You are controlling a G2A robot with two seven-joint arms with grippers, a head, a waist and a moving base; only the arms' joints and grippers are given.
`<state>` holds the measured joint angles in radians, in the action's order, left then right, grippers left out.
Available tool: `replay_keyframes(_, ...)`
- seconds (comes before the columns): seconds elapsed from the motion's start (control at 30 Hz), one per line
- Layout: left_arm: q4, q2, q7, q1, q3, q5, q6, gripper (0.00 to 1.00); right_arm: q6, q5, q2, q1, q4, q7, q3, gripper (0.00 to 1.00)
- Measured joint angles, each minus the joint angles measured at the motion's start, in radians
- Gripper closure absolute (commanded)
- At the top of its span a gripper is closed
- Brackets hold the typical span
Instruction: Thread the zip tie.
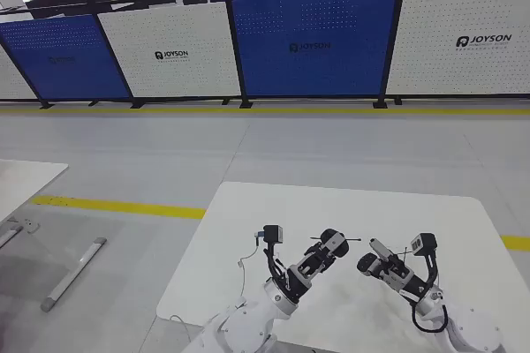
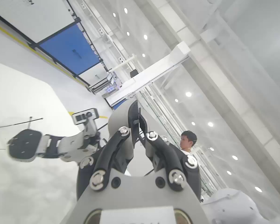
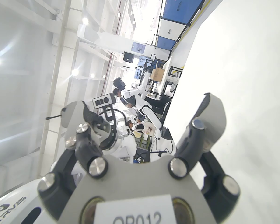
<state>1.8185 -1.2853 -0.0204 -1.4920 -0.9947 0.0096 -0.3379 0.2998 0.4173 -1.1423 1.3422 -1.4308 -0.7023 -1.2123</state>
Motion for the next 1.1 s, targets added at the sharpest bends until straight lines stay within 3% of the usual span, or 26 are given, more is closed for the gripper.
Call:
replay_keyframes(0.2,-0.159,-0.014,0.029,0.06,0.035,0.017,0.023,1.0,0.0,0.0,0.0,0.0,0.0,0.0,0.0,0.0)
replay_keyframes(0.33,-0.276,-0.023,0.089,0.102,0.056,0.103,0.009,1.0,0.0,0.0,0.0,0.0,0.0,0.0,0.0,0.0)
replay_keyframes(0.4,-0.308,-0.028,0.086,0.108,0.069,0.086,0.015,1.0,0.0,0.0,0.0,0.0,0.0,0.0,0.0,0.0)
replay_keyframes(0.8,-0.311,-0.029,0.08,0.109,0.072,0.065,0.017,1.0,0.0,-0.003,0.0,0.0,-0.002,0.003,-0.001,0.0)
replay_keyframes(0.97,-0.311,-0.029,0.08,0.109,0.072,0.065,0.017,1.0,-0.014,-0.172,0.019,-0.005,-0.042,0.006,-0.056,0.0)
replay_keyframes(1.1,-0.311,-0.029,0.08,0.109,0.072,0.065,0.017,1.0,-0.076,-0.261,0.04,0.01,-0.098,-0.012,-0.14,0.0)
